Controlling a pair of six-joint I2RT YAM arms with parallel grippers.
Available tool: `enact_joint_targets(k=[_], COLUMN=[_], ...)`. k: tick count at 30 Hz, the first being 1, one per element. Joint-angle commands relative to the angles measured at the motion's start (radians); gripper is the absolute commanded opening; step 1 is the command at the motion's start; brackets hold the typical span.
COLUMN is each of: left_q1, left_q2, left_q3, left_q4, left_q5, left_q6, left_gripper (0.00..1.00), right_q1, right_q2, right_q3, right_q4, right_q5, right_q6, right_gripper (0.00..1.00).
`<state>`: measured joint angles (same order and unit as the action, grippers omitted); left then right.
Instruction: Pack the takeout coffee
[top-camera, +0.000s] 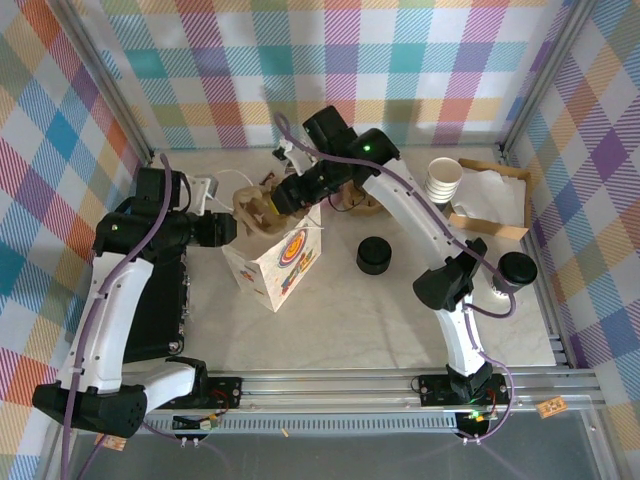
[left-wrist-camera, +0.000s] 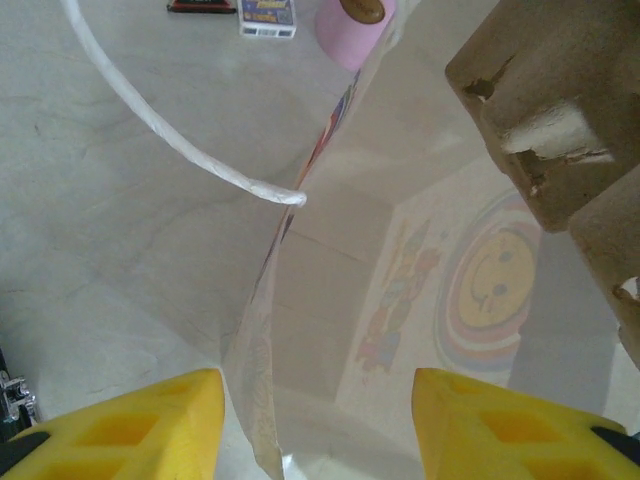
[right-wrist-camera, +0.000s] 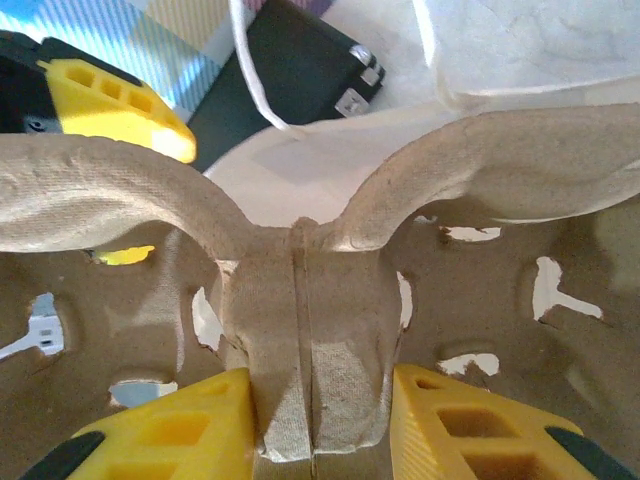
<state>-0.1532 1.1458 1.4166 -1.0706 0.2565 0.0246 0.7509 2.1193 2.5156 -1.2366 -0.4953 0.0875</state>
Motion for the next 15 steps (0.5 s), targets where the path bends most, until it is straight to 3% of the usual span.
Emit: enact_joint_targets(k=[1, 15], left_q1=[0.012, 0.013], left_q2=[0.007, -0.001], left_q3=[-0.016, -0.069], left_q4=[0.009, 0.069], left_q5=[0.034, 0.053], left_q6=[0.022, 0.039], left_gripper=[0.49, 0.27], right_q1=[0.014, 0.039], right_q2=[0.008, 0.032], right_q3=[0.025, 0.028], right_q4=[-0.049, -0.069], right_q5=[0.061, 0.170], right_q6=[-0.047, -0.110], right_gripper=[0.36, 0.36])
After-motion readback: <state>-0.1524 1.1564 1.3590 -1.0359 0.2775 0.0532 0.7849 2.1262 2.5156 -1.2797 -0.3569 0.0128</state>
